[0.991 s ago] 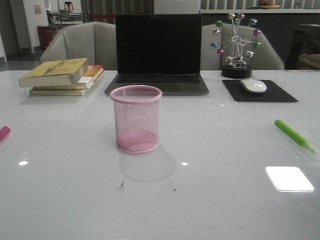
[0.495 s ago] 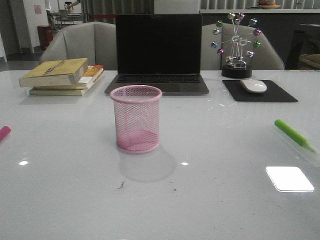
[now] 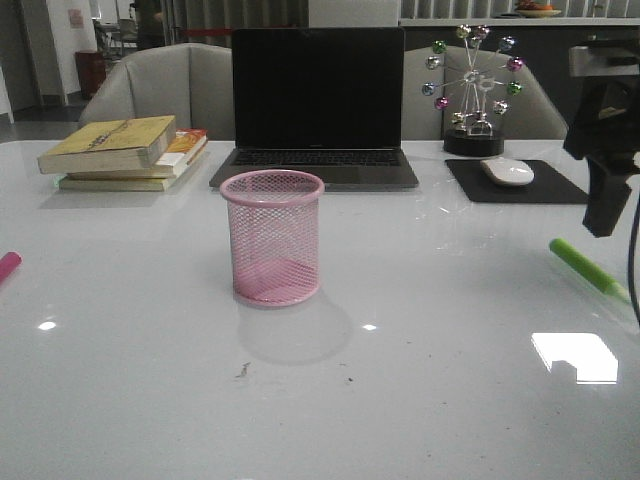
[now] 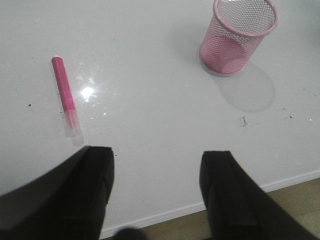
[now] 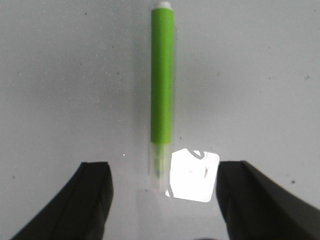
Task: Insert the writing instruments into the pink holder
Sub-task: 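Lower the right gripper onto the green marker and grasp it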
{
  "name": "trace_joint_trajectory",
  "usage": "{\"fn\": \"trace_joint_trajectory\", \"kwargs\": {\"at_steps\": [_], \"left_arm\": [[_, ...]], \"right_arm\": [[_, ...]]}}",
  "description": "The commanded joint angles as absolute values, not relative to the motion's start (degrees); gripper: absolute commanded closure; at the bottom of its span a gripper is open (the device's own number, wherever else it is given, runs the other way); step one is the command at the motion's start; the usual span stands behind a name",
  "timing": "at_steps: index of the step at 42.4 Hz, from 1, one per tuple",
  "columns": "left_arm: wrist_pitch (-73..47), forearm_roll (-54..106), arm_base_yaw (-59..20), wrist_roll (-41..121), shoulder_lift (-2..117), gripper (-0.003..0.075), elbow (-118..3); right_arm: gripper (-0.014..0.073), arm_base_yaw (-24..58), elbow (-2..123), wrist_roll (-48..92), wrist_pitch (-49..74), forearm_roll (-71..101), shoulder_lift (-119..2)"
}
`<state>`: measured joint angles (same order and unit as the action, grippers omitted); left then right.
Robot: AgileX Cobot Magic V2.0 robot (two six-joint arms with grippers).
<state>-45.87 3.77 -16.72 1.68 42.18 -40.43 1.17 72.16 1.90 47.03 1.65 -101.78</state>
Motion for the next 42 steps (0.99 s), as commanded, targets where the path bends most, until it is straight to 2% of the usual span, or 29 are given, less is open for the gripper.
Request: {"fn": "trace_joint_trajectory", "kwargs": {"at_steps": [1,10,24,36,42], "left_arm": [[-41.85,4.33,-17.19,1.73,42.20,0.0288,-41.91],[-41.85,4.33,-17.19,1.73,42.20,0.0288,-41.91],[-41.85,4.43,-17.19,1.73,42.20,0.0288,-41.91],[-41.85,4.43,-17.19,1.73,42.20,0.0288,-41.91],[-41.85,4.43,-17.19,1.73,42.20,0.0288,-41.91]], "right_arm": [[0.0055,1.38,77.15,2.57,45.39,1.74,-103.25],[0.0151,2.52,83.26,2.57,45.69,1.74,-110.63],[0.0165,2.52,86.71,2.57,46.75,0.84,-116.11],[0.0432,2.52,87.04,2.57,48.13,-0.55,-115.78],[0.0465,2.81,86.98,2.57,47.82,0.50,-113.18]]}}
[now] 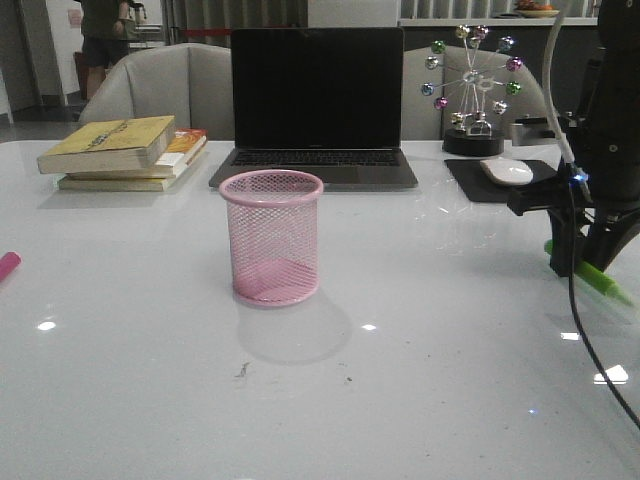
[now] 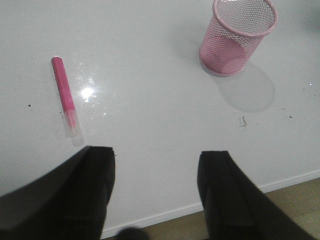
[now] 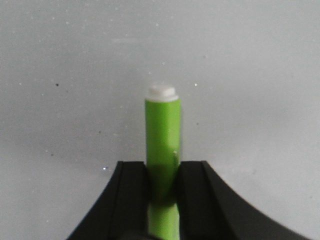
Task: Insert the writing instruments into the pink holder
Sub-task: 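Lower the right gripper onto the green marker and grasp it, then carry the green marker over the pink holder and lower it in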
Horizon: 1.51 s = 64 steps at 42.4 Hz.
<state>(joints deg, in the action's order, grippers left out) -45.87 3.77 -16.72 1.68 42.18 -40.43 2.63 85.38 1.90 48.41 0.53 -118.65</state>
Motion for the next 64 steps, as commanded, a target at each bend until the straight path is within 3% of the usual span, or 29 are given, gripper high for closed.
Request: {"fn": "trace_joint_trajectory", "kwargs": {"at_steps": [1,12,25,39,55,59,64], "left_arm": [[-41.85,4.43,-17.19,1.73,42.20,0.0288,-41.91],[-41.85,4.43,-17.19,1.73,42.20,0.0288,-41.91],[-41.85,4.43,-17.19,1.73,42.20,0.0288,-41.91],[-41.85,4.43,-17.19,1.73,42.20,0.0288,-41.91],[-41.85,4.43,-17.19,1.73,42.20,0.0288,-41.91],[-41.85,4.43,-17.19,1.73,42.20,0.0288,-41.91],[-41.85,4.43,-17.19,1.73,42.20,0.0288,-41.91]], "right_arm": [[0.0465,2.94,86.98,2.57,47.58,0.56,-112.52],[0.0465,9.09,81.29,2.57,34.99,3.65,-99.58],[0.0465,26.04,68.28,2.57,1.96,5.18,-86.90],[0.0465,36.87,64.16,2.40,-28.08,5.18,-93.75],[0.0459,37.16,64.16,2.40,-33.00,4.95,-105.45],[0.0378,37.16,64.16,2.40,-32.95,4.95,-106.73],[0.0166,37.16,64.16,2.40,-33.01,4.95,-107.01]]}}
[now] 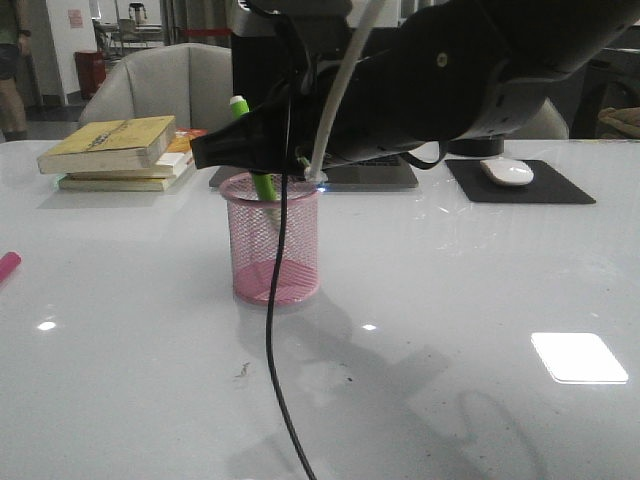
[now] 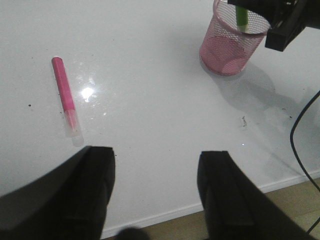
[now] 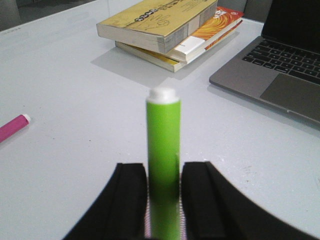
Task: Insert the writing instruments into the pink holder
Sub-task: 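Carry the green marker over the pink holder and lower it in, then open the right gripper and withdraw it from the holder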
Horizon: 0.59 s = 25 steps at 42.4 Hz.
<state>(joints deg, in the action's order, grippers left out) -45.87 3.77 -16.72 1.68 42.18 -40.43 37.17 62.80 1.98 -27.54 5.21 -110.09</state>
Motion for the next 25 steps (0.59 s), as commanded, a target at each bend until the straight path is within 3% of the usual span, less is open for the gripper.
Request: {"fn": "trace_joint_trajectory", "kwargs": {"at_steps": [1,4,12,25], "left_arm": [[-41.85,4.43,-17.19,1.73,42.20,0.0288,-41.91],[-41.85,4.43,-17.19,1.73,42.20,0.0288,-41.91],[-41.85,4.43,-17.19,1.73,42.20,0.0288,-41.91],[-41.85,4.43,-17.19,1.73,42.20,0.0288,-41.91]], "right_arm": [[0.0140,37.16,64.16,2.40,-33.01,4.95,-106.81],[0.0092,37.16,64.16,2.40,-33.01,4.95,-105.59],[0.0093,37.16,64.16,2.40,-26.83,4.87,-98.38],[0.0093,37.16,64.16,2.57,10.64,1.73,-78.69]]}}
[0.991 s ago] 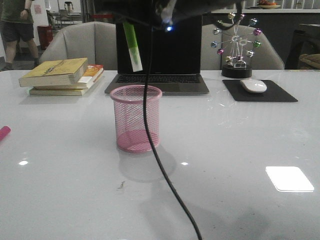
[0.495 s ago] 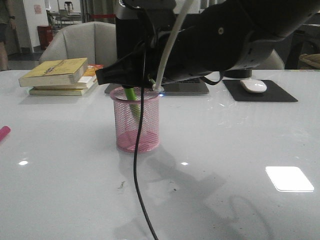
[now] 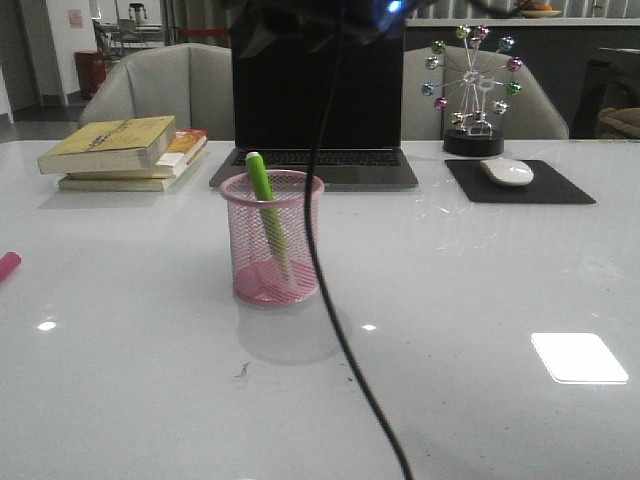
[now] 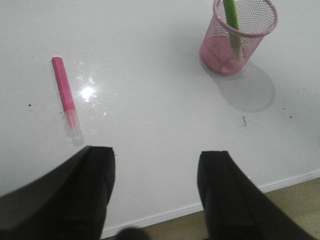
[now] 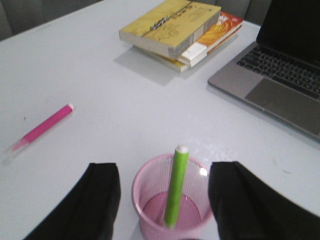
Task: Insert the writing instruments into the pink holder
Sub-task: 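Open the right gripper and withdraw it from the holder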
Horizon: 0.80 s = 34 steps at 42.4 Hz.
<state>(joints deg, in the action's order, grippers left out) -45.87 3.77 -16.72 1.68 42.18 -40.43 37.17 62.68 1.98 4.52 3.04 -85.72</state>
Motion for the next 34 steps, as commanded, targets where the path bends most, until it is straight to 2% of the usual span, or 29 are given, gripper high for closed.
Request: {"fn": "trace_joint_trajectory", "kwargs": {"at_steps": [1,6,22,34], "left_arm": [[-41.85,4.43,-17.19,1.73,42.20,0.0288,-41.91],[-41.85,4.43,-17.19,1.73,42.20,0.0288,-41.91],[-41.85,4.43,-17.19,1.73,42.20,0.0288,-41.91],[-41.82,4.33,-17.19,1.73,42.20,0.0281,-41.91]], "right_arm": [[0.0093,37.16,64.10,2.57,12.89,1.73,-77.01],[0.0093,37.16,61.98,2.57,21.32,1.73,-70.12],[0.0093,37.16,44.10,2.57,32.66,1.60,-47.68],[0.0093,37.16,38.29,2.57,37.68,1.60,-36.80]]}}
